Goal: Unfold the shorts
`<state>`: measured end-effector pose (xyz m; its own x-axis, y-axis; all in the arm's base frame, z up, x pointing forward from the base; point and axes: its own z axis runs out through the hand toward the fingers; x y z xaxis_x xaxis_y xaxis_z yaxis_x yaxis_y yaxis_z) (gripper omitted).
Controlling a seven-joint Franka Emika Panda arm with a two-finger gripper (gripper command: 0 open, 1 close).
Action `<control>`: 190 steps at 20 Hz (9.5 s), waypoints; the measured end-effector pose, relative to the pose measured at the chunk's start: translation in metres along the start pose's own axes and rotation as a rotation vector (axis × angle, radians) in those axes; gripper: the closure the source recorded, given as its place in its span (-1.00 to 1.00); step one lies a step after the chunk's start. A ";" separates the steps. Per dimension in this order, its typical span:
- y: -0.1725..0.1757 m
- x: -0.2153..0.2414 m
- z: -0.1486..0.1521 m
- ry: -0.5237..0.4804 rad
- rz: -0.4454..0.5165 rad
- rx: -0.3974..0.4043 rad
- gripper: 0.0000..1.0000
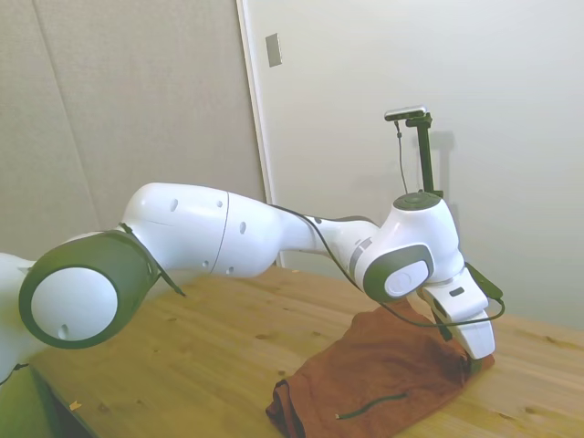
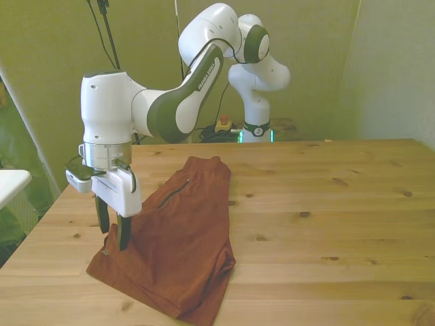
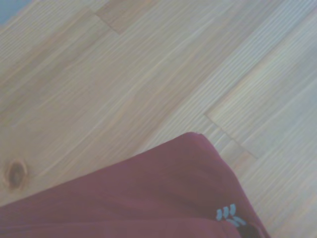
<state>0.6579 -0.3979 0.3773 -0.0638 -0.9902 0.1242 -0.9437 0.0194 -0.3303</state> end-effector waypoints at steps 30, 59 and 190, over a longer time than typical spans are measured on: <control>-0.003 -0.019 -0.048 -0.059 -0.144 0.077 1.00; -0.036 -0.460 -0.129 0.038 -0.637 0.030 -1.00; 0.252 -0.386 -0.139 -0.464 -1.592 -0.260 -1.00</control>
<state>0.4000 0.0089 0.3758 0.9924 0.0022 -0.1232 0.0025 -1.0000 0.0028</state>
